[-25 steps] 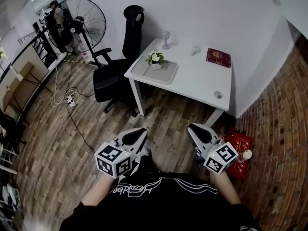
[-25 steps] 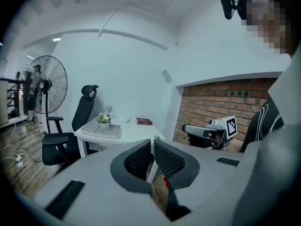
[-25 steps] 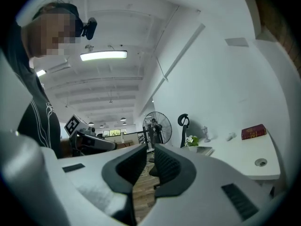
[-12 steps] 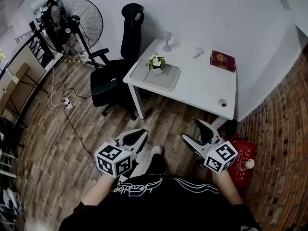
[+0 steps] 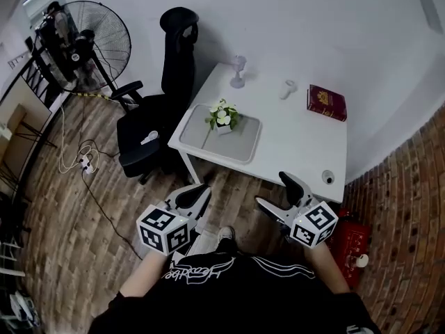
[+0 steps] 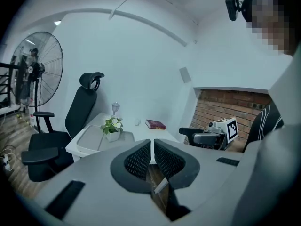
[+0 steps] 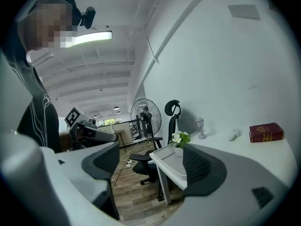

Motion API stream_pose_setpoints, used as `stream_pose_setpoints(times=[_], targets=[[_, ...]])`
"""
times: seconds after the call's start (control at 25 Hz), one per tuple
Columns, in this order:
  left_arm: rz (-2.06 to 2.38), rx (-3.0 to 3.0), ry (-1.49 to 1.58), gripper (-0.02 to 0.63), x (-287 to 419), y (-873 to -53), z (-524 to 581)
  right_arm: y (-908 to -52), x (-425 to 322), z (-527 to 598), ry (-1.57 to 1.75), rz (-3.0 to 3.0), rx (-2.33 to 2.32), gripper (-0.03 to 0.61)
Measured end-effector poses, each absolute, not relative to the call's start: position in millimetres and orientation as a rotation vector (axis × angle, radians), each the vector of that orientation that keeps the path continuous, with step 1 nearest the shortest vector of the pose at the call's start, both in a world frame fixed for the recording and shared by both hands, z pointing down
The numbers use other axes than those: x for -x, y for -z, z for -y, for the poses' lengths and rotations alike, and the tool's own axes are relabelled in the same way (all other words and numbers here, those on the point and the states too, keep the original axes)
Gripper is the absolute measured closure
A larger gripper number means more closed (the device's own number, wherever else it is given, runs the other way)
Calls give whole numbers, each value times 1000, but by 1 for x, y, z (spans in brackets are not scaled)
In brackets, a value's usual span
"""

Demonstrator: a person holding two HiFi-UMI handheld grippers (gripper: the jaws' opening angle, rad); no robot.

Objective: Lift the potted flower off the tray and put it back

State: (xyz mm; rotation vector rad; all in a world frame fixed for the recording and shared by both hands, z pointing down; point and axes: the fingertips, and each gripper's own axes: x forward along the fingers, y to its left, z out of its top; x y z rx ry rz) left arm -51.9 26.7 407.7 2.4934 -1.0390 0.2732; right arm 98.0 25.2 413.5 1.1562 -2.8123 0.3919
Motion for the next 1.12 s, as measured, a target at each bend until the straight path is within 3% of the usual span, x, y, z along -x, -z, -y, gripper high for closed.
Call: stream_pose_setpoints(times=[0.44, 1.12], targets=[[1100, -2396, -238, 571, 96, -437, 101, -467, -57, 119, -413, 2689, -1065, 138], [1260, -2265, -291, 571, 132, -449, 162, -555, -9, 229, -442, 2525, -928, 126]])
